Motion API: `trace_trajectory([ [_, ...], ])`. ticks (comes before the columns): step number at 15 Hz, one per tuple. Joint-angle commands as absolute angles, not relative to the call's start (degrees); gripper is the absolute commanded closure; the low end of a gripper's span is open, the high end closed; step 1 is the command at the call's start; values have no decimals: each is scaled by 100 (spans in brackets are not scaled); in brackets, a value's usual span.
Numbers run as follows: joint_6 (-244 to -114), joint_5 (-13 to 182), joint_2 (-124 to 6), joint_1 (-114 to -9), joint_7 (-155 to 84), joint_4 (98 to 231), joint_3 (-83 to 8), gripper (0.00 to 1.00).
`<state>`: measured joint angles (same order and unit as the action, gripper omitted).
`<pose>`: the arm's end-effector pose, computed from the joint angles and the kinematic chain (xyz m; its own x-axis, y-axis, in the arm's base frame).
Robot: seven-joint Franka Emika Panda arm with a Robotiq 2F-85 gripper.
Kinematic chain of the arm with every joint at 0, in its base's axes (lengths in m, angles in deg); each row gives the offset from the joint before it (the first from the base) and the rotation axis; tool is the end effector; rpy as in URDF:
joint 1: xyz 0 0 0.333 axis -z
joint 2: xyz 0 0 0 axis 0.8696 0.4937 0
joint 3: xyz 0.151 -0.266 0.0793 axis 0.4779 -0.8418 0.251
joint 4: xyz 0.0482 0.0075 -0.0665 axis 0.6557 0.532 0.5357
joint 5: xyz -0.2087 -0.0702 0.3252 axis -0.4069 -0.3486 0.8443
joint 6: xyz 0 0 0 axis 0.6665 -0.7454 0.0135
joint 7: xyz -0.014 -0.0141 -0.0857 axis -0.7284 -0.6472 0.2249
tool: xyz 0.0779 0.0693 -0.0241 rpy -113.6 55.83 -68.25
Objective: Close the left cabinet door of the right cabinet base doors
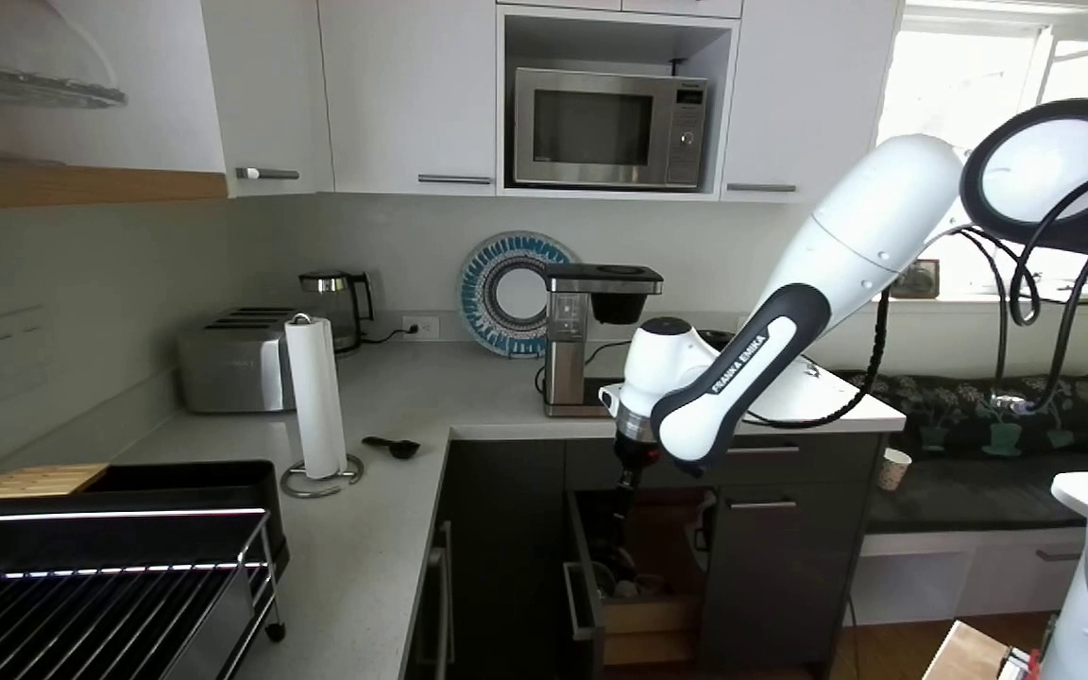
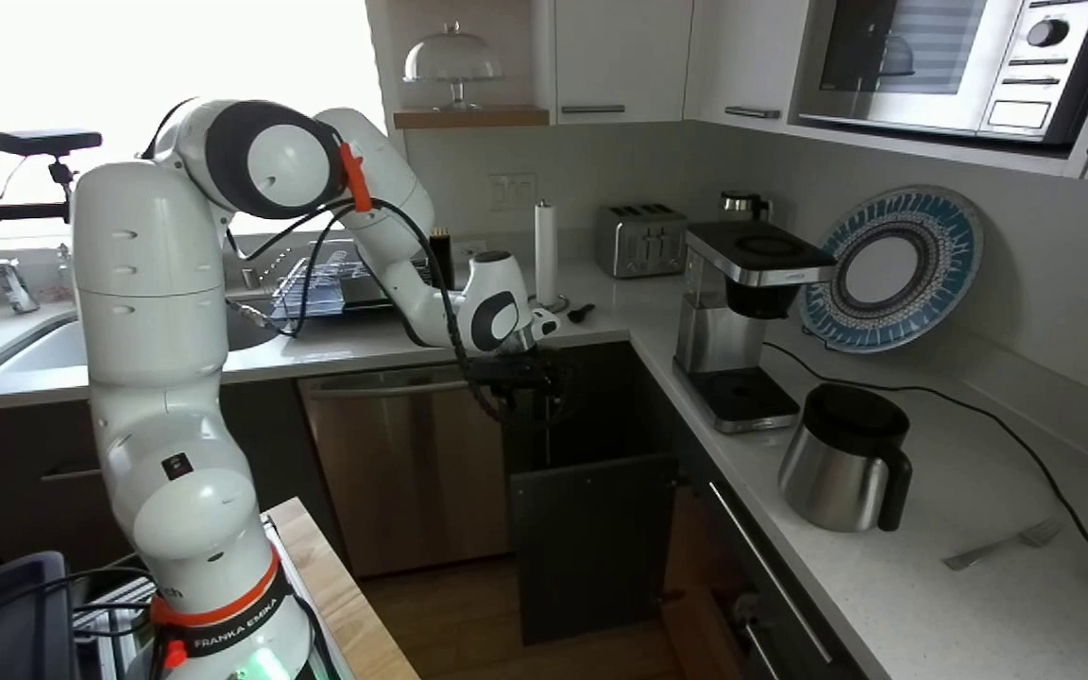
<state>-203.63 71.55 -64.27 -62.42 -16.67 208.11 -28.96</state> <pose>0.5200 0.0728 0.2604 0.8025 0.5779 0.1483 0.5542 -0.8142 0.1733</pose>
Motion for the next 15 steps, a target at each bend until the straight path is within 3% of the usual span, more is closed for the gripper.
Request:
trace_trajectory([
  [1,-20804,7911,-5547,-6125,-563,20398,-2372,0],
  [8,-20933,7646,-4360,-5941,141,19650,-2077,0],
  [15,-21184,7089,-3600,-6302,-144,19125,-2649,0],
])
